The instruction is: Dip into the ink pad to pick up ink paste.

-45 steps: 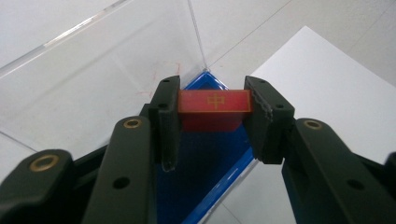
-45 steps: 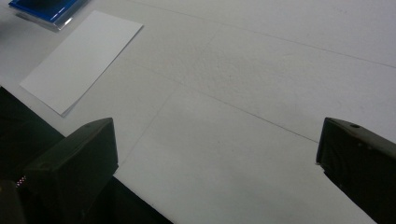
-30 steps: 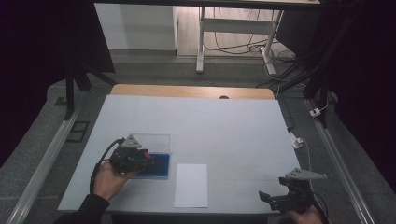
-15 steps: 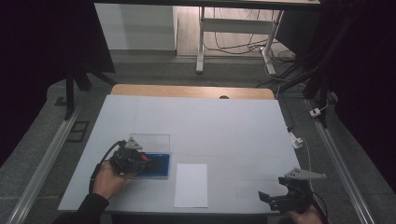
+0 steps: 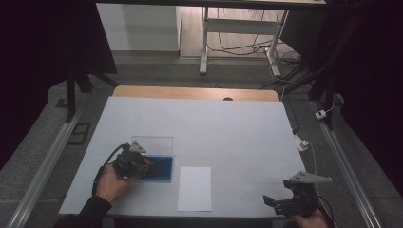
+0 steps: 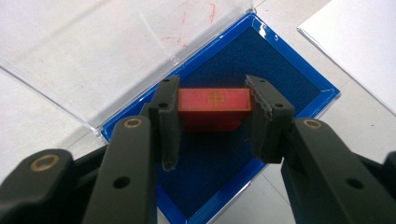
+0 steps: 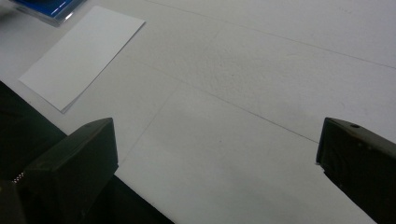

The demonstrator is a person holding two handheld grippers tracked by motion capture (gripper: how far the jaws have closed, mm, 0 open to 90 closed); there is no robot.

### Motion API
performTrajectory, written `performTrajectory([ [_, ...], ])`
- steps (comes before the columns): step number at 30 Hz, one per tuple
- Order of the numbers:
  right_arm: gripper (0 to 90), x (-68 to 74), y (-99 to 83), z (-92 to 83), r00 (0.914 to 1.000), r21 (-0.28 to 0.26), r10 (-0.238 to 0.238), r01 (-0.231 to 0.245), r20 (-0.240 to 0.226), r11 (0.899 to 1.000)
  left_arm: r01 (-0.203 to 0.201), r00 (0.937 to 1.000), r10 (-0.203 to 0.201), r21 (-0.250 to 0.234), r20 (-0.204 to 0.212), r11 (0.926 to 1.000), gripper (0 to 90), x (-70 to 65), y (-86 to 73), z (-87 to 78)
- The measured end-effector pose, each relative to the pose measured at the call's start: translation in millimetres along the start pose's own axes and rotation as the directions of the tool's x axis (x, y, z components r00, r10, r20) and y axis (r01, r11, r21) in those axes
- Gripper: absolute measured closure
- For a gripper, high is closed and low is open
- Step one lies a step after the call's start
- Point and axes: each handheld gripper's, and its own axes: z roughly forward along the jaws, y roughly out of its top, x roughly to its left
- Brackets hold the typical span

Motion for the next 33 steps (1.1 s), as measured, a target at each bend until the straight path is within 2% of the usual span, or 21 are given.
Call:
performTrajectory([
  [5, 0.0, 0.0, 0.0, 0.1, 1.0000, 0.001, 0.002, -0.002, 0.000, 1.000, -0.008, 0.9995, 0.008, -0.005, -0.030, 1.0000, 58.7, -5.2, -0.5, 1.0],
  [8, 0.0, 0.2, 0.0, 0.1, 1.0000, 0.003, -0.001, 0.001, 0.001, 1.000, 0.038, 0.9992, -0.038, -0.019, 0.011, 0.9991, 58.8, 1.3, -2.9, 1.1],
  [12, 0.0, 0.0, -0.1, 0.1, 1.0000, 0.002, 0.001, -0.001, -0.001, 1.000, 0.091, 0.9937, -0.089, -0.033, 0.069, 0.9953, 58.8, 10.8, -6.1, 1.1],
  [14, 0.0, 0.0, -0.1, 0.1, 1.0000, 0.002, 0.001, -0.001, -0.001, 1.000, 0.088, 0.9942, -0.085, -0.035, 0.066, 0.9956, 58.8, 10.2, -6.4, 1.2],
  [15, 0.0, 0.0, 0.0, 0.1, 1.0000, 0.002, 0.000, 0.000, -0.001, 1.000, 0.059, 0.9978, -0.058, -0.028, 0.031, 0.9979, 58.7, 4.5, -4.8, 1.3],
  [16, 0.0, 0.1, 0.0, 0.2, 1.0000, 0.003, 0.001, -0.001, -0.001, 1.000, 0.059, 0.9978, -0.058, -0.028, 0.031, 0.9979, 58.8, 4.5, -4.8, 1.3],
  [18, 0.0, 0.0, 0.1, 0.2, 1.0000, 0.003, 0.001, -0.001, -0.001, 1.000, 0.027, 0.9996, -0.027, -0.021, -0.007, 0.9994, 58.8, -1.4, -3.3, 1.3],
  [19, 0.0, 0.0, 0.1, 0.2, 1.0000, 0.003, 0.001, -0.001, -0.001, 1.000, 0.027, 0.9996, -0.027, -0.021, -0.007, 0.9994, 58.7, -1.4, -3.3, 1.3],
  [22, 0.0, -0.1, 0.3, 0.5, 1.0000, 0.004, 0.002, -0.002, -0.003, 1.000, 0.067, 0.9972, -0.066, -0.035, 0.036, 0.9971, 58.6, 5.3, -5.7, 1.4],
  [24, 0.0, -0.1, 0.3, 0.5, 1.0000, 0.004, 0.002, -0.002, -0.003, 1.000, 0.084, 0.9954, -0.081, -0.043, 0.050, 0.9956, 58.6, 7.4, -6.6, 1.5],
  [28, 0.0, -0.5, 0.2, 0.4, 1.0000, 0.001, 0.003, -0.003, -0.004, 1.000, 0.076, 0.9964, -0.075, -0.034, 0.041, 0.9965, 58.4, 6.2, -4.8, 0.5],
  [30, 0.0, -0.5, 0.1, 0.2, 1.0000, 0.000, 0.005, -0.005, -0.004, 1.000, 0.053, 0.9984, -0.052, -0.031, 0.024, 0.9981, 58.3, 3.7, -3.7, -0.3],
  [33, 0.0, -0.8, 0.0, -0.1, 1.0000, 0.001, 0.007, -0.007, -0.004, 1.000, 0.056, 0.9982, -0.055, -0.030, 0.026, 0.9980, 58.2, 3.7, -3.0, -1.2],
])
